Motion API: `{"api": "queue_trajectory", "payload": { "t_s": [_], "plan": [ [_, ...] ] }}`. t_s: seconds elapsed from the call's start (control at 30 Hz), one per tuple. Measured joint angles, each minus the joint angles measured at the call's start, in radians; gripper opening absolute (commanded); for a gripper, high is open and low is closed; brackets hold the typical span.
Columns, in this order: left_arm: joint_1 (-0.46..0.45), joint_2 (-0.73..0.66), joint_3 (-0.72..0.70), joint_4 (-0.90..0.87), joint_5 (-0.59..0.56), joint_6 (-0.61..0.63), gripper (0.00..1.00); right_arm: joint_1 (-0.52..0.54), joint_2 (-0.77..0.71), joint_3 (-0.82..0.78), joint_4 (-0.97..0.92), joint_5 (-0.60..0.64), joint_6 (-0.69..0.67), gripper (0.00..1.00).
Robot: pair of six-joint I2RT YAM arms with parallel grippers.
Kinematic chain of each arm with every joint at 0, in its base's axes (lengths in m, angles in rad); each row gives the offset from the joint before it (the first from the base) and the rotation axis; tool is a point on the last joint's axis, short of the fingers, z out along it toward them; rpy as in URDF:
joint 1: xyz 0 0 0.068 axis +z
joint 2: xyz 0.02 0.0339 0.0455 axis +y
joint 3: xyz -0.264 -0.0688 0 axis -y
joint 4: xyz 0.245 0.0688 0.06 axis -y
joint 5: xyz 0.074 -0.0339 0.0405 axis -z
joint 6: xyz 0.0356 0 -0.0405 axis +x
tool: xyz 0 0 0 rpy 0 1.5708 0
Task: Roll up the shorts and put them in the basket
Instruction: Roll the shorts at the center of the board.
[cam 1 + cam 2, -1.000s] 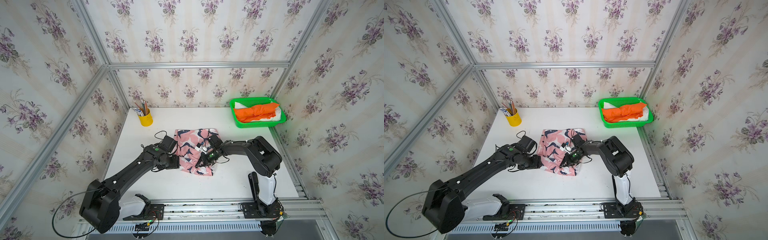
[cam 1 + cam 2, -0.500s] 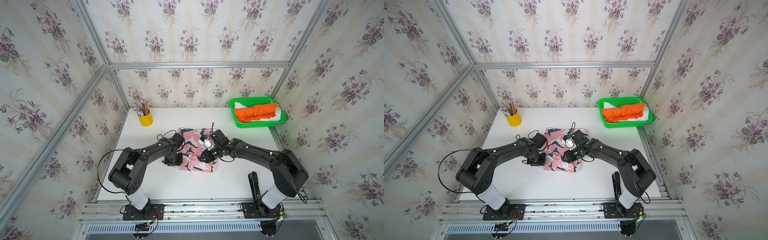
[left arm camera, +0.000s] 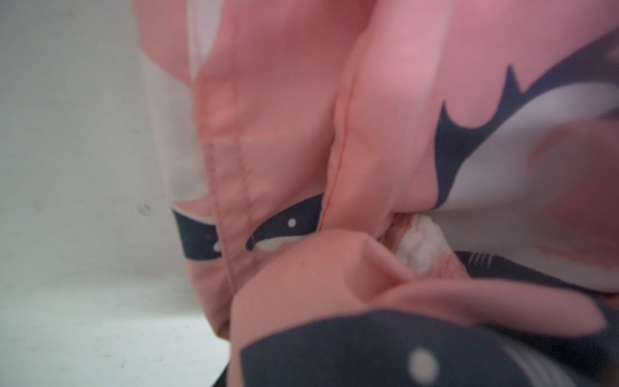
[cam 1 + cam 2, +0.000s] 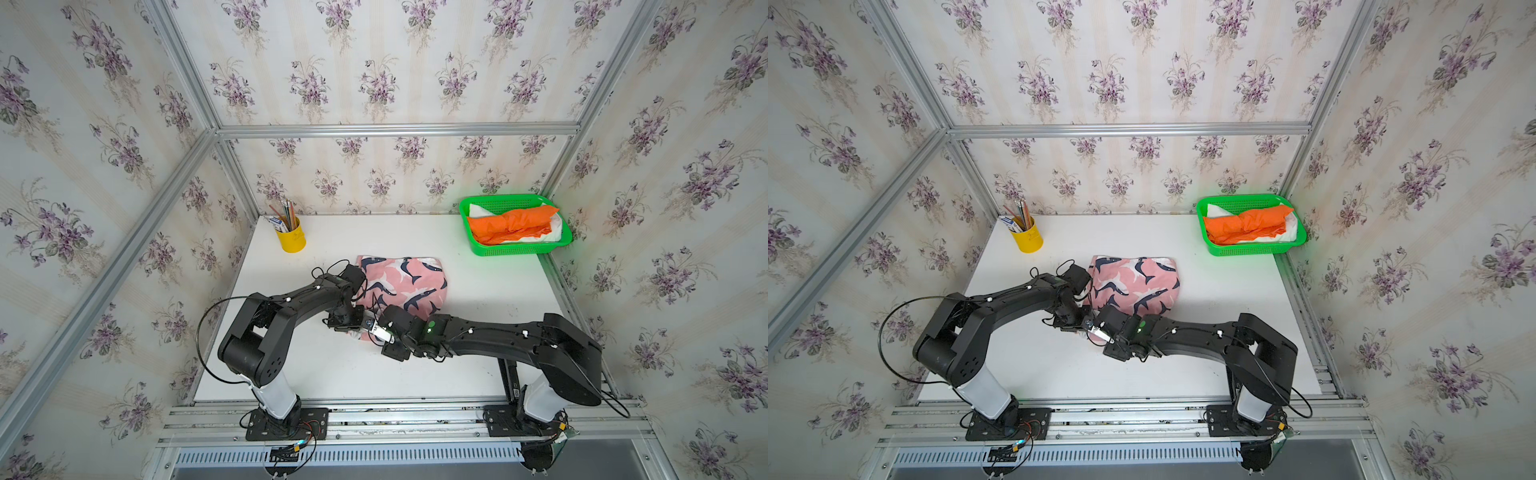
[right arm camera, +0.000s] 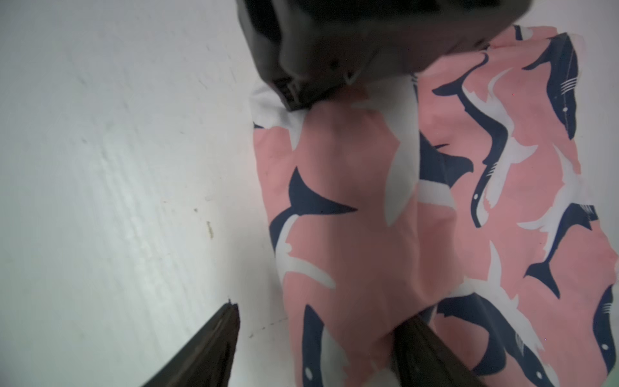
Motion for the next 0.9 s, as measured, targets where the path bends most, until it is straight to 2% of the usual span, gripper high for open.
{"api": "queue_trajectory", "payload": {
  "t_s": [0.07,0.13,0.27,0.33,0.43,0.57,0.73,0.9],
  "plan": [
    [0.006,-0.006,-0.005,0.003,0.004,0.001,0.37,-0.012,0.041,-0.003,0.023,0.032,-0.038,0.76],
    [0.015,-0.016,-0.013,0.006,0.007,0.006,0.38,-0.027,0.069,-0.012,0.049,0.055,-0.051,0.65],
    [0.046,-0.05,-0.031,0.006,0.008,0.012,0.43,-0.054,0.085,-0.021,0.079,0.061,-0.05,0.14],
    [0.063,-0.083,-0.04,0.005,0.007,0.012,0.48,-0.059,0.075,-0.02,0.059,0.029,-0.014,0.02],
    [0.077,-0.157,-0.05,-0.002,-0.002,0.011,0.58,-0.063,0.033,-0.02,0.005,-0.063,0.066,0.0],
    [0.08,-0.276,-0.049,-0.031,-0.023,0.006,0.68,-0.061,-0.017,-0.022,-0.067,-0.28,0.205,0.0],
    [0.08,-0.419,-0.021,-0.097,-0.043,-0.001,0.72,-0.071,-0.029,-0.015,-0.093,-0.574,0.358,0.0],
    [0.08,-0.46,-0.019,-0.153,-0.025,-0.001,0.73,-0.182,0.04,0.01,-0.044,-0.858,0.475,0.0]
  ]
}}
